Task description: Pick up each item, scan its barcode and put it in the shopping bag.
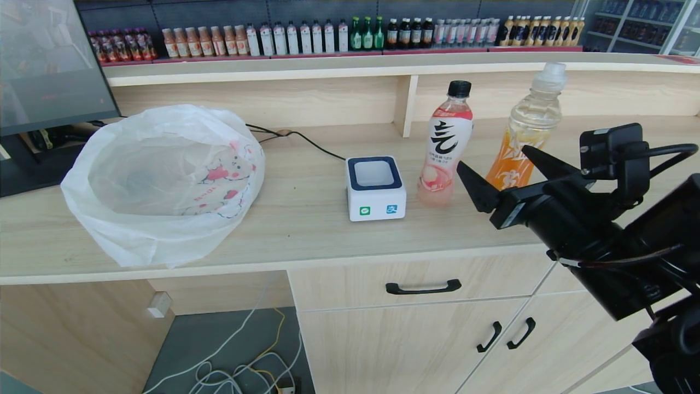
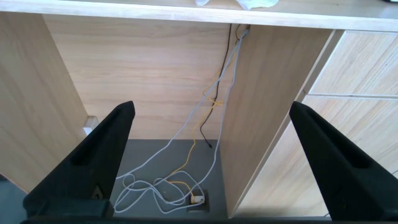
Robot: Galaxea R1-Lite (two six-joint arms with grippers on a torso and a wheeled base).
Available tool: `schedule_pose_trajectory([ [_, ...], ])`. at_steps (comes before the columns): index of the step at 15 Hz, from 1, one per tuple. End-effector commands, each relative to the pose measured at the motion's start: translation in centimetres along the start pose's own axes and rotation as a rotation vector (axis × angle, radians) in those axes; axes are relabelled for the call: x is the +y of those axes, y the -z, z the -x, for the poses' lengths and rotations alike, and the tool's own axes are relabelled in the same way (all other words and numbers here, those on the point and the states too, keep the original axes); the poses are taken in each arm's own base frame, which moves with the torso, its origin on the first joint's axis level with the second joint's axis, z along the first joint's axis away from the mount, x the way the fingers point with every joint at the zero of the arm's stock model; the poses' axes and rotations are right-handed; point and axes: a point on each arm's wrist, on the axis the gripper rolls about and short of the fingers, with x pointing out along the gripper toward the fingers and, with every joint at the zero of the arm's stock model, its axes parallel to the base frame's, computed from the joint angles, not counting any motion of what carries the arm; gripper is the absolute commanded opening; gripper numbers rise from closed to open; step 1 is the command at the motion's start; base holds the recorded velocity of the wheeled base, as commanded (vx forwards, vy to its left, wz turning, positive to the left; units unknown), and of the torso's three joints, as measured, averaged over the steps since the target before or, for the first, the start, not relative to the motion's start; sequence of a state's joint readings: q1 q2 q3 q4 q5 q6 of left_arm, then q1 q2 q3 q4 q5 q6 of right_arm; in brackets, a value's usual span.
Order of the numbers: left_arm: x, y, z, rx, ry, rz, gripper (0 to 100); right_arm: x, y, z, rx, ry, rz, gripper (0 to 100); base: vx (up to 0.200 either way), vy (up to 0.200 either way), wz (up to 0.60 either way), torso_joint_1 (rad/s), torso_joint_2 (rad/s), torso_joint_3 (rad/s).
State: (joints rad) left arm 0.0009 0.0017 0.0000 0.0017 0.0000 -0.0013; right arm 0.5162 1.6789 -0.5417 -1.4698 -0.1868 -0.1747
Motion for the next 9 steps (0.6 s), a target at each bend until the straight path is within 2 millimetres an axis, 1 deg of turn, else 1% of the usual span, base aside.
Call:
schedule_pose_trajectory([
  [1, 0.0, 0.0, 0.0, 0.0, -0.001, 0.0, 100, 1.1, 0.0, -0.6, 0.008, -0.033, -0.009, 100, 0.0, 0.0, 0.0, 0.0, 0.0, 0.0],
  [3, 0.0, 0.0, 0.0, 0.0, -0.001, 0.0, 100, 1.6, -0.4, -1.6, 0.04, -0.044, -0.005, 100, 0.0, 0.0, 0.0, 0.0, 0.0, 0.0],
  [4, 0.0, 0.0, 0.0, 0.0, -0.001, 0.0, 100, 1.4, -0.3, -2.2, 0.066, -0.02, -0.003, 100, 0.0, 0.0, 0.0, 0.0, 0.0, 0.0],
  [6, 0.0, 0.0, 0.0, 0.0, -0.001, 0.0, 100, 1.4, 0.5, -3.1, 0.092, 0.019, -0.03, 100, 0.0, 0.0, 0.0, 0.0, 0.0, 0.0],
  [7, 0.0, 0.0, 0.0, 0.0, -0.001, 0.0, 100, 1.5, 0.7, -3.3, 0.095, 0.018, -0.029, 100, 0.0, 0.0, 0.0, 0.0, 0.0, 0.0],
  [9, 0.0, 0.0, 0.0, 0.0, -0.001, 0.0, 100, 2.0, 1.6, -4.5, 0.106, 0.017, -0.028, 100, 0.0, 0.0, 0.0, 0.0, 0.0, 0.0],
])
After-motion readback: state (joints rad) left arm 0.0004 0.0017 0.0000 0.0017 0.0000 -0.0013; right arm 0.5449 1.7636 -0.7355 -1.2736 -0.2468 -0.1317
